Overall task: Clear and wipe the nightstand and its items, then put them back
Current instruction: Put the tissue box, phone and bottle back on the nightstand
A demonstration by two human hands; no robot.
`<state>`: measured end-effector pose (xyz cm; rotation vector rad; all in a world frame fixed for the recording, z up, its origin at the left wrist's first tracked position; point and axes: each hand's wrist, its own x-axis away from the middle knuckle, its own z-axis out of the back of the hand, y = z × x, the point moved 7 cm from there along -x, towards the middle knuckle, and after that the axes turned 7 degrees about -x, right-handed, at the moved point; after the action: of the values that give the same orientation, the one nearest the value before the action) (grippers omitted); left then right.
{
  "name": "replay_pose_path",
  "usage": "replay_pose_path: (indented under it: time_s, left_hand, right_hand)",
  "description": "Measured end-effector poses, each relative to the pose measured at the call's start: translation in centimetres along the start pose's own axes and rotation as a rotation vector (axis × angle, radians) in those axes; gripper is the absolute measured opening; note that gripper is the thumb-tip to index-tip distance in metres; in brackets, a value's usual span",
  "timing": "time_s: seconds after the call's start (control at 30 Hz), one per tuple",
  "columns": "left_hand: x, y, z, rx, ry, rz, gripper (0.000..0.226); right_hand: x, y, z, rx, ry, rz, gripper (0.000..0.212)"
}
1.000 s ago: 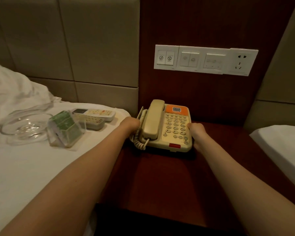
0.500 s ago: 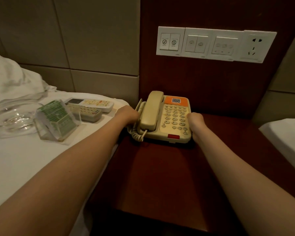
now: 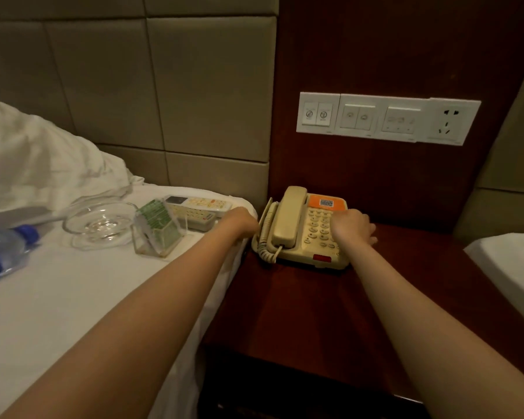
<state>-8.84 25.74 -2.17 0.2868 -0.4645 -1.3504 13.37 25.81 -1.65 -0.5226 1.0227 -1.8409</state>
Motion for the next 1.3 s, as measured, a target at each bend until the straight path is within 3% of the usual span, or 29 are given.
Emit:
replay_pose_path:
  time_s: [0.27, 0.5, 0.63, 0.7, 0.77, 1.07, 1.13, 1.2, 1.3]
  left_hand:
    - [9.5, -4.0, 3.6, 0.076, 0.016, 0.071, 0.04]
    - [18.7, -6.6, 9.6, 0.025, 0.201, 0.064, 0.04]
    - [24.0, -9.3, 11.7, -0.014, 0.289, 0.105, 0.041]
    - [26.6, -11.2, 12.4, -0.034, 0.322, 0.143, 0.041]
    - [28.6, -13.7, 13.2, -0.105, 0.344, 0.19, 0.039]
    - [37.8, -22.8, 15.7, -0.302, 0.333, 0.462, 0.047]
    - [38.7, -24.8, 15.4, -0.318, 0.313, 0.511, 0.064]
    - [39.5, -26.5, 14.8, -0.326, 0.333, 0.594, 0.068]
    - [40.6, -27.1, 13.5, -0.316, 0.358, 0.66, 0.069]
  right_hand:
    - [8.4, -5.1, -0.9, -0.121, -0.211, 0.166, 0.029]
    - [16.9, -8.4, -0.8, -0.161, -0.387, 0.251, 0.032]
    - [22.4, -10.2, -1.5, -0.148, -0.501, 0.299, 0.016]
    - [25.4, -11.1, -2.1, -0.171, -0.589, 0.331, 0.036]
    - [28.6, -12.1, -3.0, -0.183, -0.675, 0.379, 0.042]
    - [42.8, -15.4, -5.6, -0.106, -0.961, 0.616, 0.043]
    - [45.1, -15.6, -6.1, -0.058, -0.976, 0.715, 0.033]
    - [47.1, -15.4, -6.7, 0.029, -0.953, 0.81, 0.021]
    - [48.0, -14.1, -8.0, 0.173, -0.896, 0.815, 0.055]
